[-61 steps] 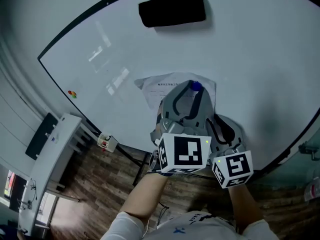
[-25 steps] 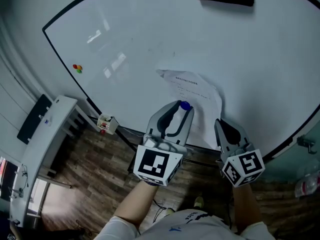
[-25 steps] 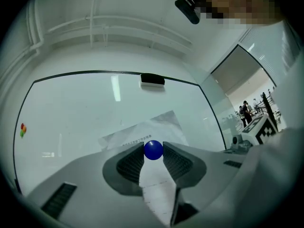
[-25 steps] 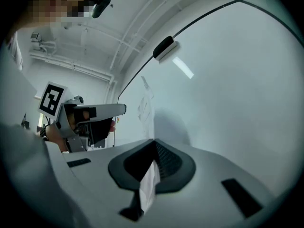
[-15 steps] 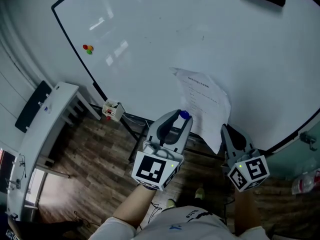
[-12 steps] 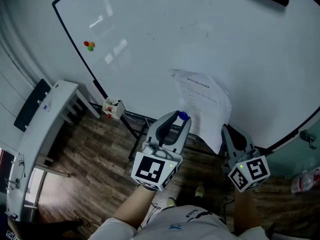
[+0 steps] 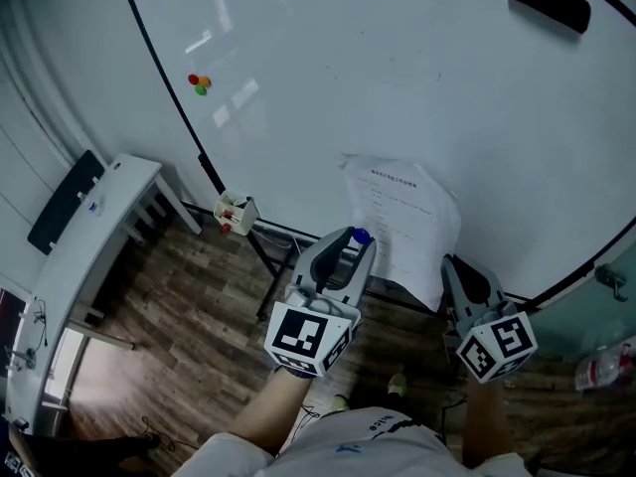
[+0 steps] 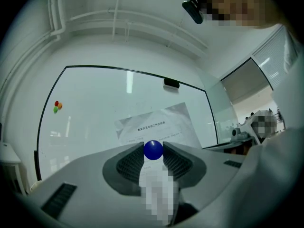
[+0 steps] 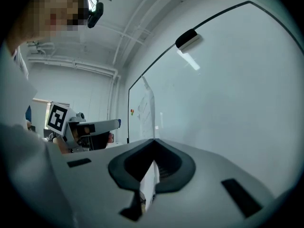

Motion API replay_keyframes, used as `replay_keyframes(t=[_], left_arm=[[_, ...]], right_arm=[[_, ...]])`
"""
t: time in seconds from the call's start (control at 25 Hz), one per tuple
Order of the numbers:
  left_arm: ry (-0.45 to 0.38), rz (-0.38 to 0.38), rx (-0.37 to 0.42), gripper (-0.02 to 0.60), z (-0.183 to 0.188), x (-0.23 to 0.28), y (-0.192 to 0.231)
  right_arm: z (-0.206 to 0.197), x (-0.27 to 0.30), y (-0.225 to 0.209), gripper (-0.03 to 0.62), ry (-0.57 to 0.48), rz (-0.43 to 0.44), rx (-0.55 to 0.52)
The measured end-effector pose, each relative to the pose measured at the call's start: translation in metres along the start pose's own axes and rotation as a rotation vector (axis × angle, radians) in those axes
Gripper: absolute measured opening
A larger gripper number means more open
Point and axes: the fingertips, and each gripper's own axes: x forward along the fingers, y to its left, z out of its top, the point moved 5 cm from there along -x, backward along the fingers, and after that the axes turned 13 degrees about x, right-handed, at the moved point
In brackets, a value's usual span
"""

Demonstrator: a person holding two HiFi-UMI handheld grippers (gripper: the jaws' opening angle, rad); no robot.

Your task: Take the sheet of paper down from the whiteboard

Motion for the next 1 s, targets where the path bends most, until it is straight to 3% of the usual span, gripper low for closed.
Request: replay_keyframes(t=[1.0], left_arm=[[-0.010, 0.012, 0.009, 0.130, 0.015, -0.001, 0.001]], right_arm=[[0.013, -0.004, 0.008, 0.014, -0.020, 0.019, 0.028]])
